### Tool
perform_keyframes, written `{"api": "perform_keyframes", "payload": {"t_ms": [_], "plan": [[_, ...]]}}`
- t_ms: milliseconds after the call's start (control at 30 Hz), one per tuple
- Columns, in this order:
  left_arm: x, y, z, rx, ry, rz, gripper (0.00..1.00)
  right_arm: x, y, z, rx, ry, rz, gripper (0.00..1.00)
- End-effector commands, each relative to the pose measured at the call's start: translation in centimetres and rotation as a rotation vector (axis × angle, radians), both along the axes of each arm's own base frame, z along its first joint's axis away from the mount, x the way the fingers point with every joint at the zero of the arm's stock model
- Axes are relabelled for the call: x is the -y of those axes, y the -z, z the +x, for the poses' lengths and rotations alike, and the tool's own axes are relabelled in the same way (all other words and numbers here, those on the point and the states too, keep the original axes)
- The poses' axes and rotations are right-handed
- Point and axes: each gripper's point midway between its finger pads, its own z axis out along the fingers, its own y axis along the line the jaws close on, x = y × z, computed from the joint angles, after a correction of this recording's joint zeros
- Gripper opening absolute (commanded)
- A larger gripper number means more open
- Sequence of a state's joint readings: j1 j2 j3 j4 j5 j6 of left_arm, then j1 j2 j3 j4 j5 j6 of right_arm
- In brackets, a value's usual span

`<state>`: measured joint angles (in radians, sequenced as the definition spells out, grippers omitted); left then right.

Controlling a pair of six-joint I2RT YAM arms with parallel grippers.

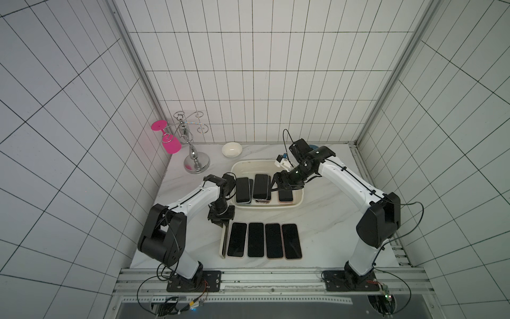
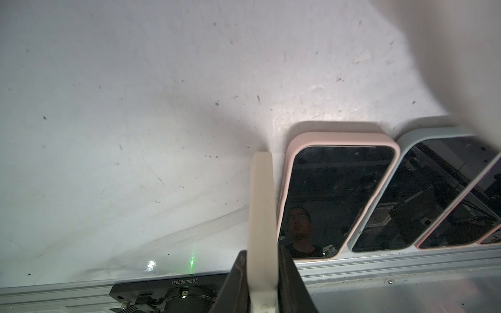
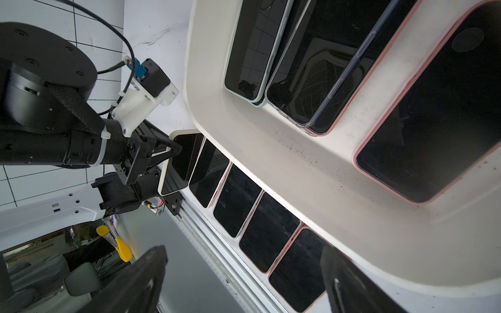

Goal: Take the phone out of the storage box
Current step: Place the phone at the center of the board.

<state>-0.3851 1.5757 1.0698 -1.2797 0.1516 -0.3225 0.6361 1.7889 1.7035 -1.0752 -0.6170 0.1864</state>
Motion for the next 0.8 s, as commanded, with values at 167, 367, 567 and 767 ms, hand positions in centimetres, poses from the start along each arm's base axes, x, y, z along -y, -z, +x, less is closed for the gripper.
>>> {"api": "perform_keyframes", "payload": {"t_ms": [167,367,567,767], "plan": [[-0.8,-0.5,0.7,0.040,-0.028,0.033,0.32,0.2,0.8,-0.9,-0.024,-0.027,-0.020,0.92],[-1.8,-0.3,1.0,0.031,-0.069,0.062,0.50,0.3,1.4,-1.0,-0.039,-0.025,-0.030,0.92],[-2.0,0.4,1.1,-0.003,-0.091,0.088,0.54,0.4,1.2,-1.1,-0.032,-0.024,-0.028,0.92],[-3.2,1.0,0.4,-0.001,-0.164,0.135,0.75,0.5,1.3,-1.2,-0.032,-0.026,-0.031,0.92]]}}
